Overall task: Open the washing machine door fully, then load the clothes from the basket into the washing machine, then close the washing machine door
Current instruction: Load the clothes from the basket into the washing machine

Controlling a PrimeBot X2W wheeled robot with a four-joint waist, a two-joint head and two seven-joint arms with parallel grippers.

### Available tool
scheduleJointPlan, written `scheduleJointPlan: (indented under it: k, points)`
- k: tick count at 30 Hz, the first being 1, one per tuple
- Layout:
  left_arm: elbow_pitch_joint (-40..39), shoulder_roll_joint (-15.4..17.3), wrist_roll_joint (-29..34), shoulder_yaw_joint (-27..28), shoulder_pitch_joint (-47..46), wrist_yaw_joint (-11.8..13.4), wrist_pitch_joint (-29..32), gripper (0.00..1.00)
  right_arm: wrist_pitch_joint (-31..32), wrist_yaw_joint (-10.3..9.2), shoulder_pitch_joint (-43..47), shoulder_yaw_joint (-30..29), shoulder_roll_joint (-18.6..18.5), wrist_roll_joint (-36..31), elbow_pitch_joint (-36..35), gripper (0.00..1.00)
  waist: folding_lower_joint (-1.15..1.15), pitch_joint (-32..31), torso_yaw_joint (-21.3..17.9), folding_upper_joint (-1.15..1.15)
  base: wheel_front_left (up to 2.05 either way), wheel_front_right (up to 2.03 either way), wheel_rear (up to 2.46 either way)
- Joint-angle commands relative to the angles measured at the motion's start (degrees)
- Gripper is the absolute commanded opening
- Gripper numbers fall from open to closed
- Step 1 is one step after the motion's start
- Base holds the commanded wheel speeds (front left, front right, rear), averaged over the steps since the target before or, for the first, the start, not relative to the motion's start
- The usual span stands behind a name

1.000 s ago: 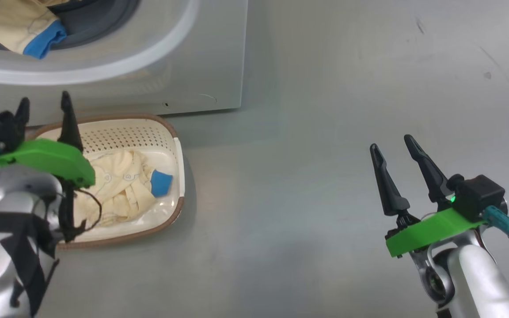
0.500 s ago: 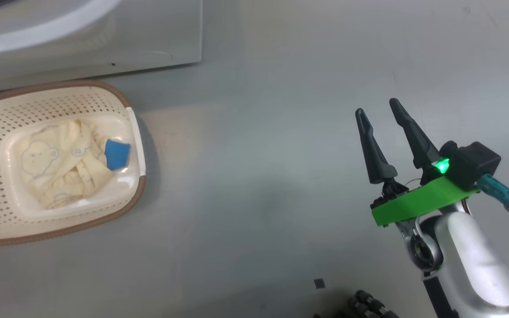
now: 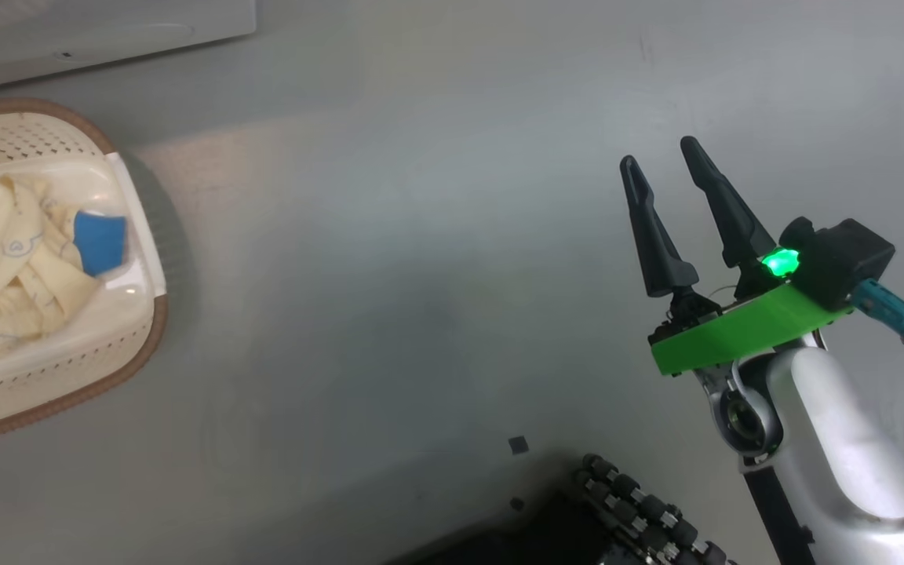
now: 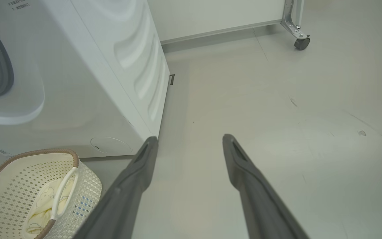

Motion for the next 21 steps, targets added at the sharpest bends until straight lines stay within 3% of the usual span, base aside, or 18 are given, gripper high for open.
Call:
scheduleJointPlan:
  k: [1,8,9,10,11,12,13,21]
  points:
    - [-1.1,4.3,0.9,2.0,-2.2,0.9,1.2,1.0,-0.5,0.22,-0.2,1.0,-0.1,0.5,-1.8,1.0,-0.01,1.2,-0.9,0.0,0.0,0.0,0.0]
    - [-0.7,6.1,1.8,1.4,-5.3,4.5,7.9,1.0,-0.6,0.22,-0.9,1.3,-0.1,1.3,-1.9,1.0,-0.01,3.0,-1.5,0.0,0.0,0.0,0.0]
    - [-0.6,6.0,1.5,1.6,-5.6,5.0,8.8,0.68,-0.6,0.22,-1.0,1.4,-0.1,1.3,-1.9,1.0,-0.01,3.1,-1.5,0.0,0.0,0.0,0.0]
    - [-0.6,6.1,1.4,1.6,-5.8,5.4,9.7,0.46,-0.6,0.22,-1.2,1.5,-0.1,1.4,-1.8,1.0,-0.01,3.2,-1.5,0.0,0.0,0.0,0.0]
    - [-0.6,6.2,1.5,1.4,-6.0,5.8,10.8,0.36,-0.6,0.22,-1.3,1.5,-0.1,1.4,-1.8,1.0,-0.01,3.3,-1.6,0.0,0.0,0.0,0.0]
    - [-0.7,6.3,1.4,1.3,-6.3,6.2,11.8,0.04,-0.6,0.22,-1.4,1.6,-0.1,1.5,-1.9,1.0,-0.01,3.5,-1.6,0.0,0.0,0.0,0.0]
    - [-0.8,6.4,1.4,1.3,-6.5,6.5,12.6,0.0,-0.6,0.22,-1.5,1.6,-0.1,1.7,-1.9,1.0,-0.01,3.6,-1.7,0.0,0.0,0.0,0.0]
    - [-4.3,7.8,2.3,0.2,-7.4,7.0,15.1,0.0,-0.6,0.22,-1.9,1.7,-0.1,2.3,-2.0,1.0,-0.01,4.4,-1.7,0.0,0.0,0.0,0.0]
